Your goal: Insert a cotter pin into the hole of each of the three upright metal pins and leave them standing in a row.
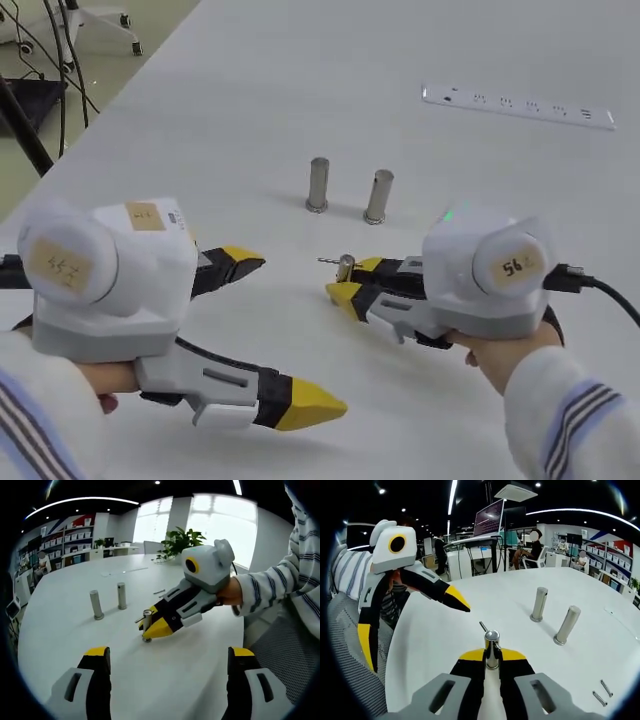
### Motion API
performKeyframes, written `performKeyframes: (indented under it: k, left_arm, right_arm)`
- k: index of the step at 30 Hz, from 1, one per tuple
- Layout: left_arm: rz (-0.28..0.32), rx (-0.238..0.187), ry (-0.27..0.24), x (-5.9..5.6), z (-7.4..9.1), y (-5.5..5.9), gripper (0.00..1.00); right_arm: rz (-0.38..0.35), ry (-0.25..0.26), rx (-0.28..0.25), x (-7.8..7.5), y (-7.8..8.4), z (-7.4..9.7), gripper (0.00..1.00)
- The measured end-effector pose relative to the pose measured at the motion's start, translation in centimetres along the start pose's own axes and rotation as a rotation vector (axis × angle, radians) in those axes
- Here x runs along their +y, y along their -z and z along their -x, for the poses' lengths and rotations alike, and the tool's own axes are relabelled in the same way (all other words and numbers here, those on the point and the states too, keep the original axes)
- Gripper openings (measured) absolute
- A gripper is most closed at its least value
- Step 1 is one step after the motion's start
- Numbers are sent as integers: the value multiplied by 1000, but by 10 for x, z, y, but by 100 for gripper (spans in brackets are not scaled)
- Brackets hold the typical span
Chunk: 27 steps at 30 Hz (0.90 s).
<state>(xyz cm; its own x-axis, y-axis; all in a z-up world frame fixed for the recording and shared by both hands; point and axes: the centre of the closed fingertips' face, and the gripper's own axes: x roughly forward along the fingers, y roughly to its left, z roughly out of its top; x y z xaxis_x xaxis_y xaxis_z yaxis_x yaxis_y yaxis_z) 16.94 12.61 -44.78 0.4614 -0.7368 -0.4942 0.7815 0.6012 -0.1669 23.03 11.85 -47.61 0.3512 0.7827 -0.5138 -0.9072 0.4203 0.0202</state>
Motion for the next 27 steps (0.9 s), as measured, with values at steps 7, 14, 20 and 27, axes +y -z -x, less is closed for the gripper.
performKeyframes:
  k: [7, 14, 20, 27]
  left_arm:
    - [0, 3, -1, 0, 0, 0, 96]
    - [1, 11, -1, 0, 0, 0, 96]
    - [-1, 20, -2, 0, 1, 0, 96]
    - [0, 16, 2, -2, 2, -4, 96]
  right_arm:
    - [-11, 5, 3, -1, 0, 0, 5]
    - [-14, 23, 5, -3, 0, 1, 10]
    - [-9, 32, -7, -4, -5, 10, 16]
    - [-10, 57, -17, -12, -11, 41, 29]
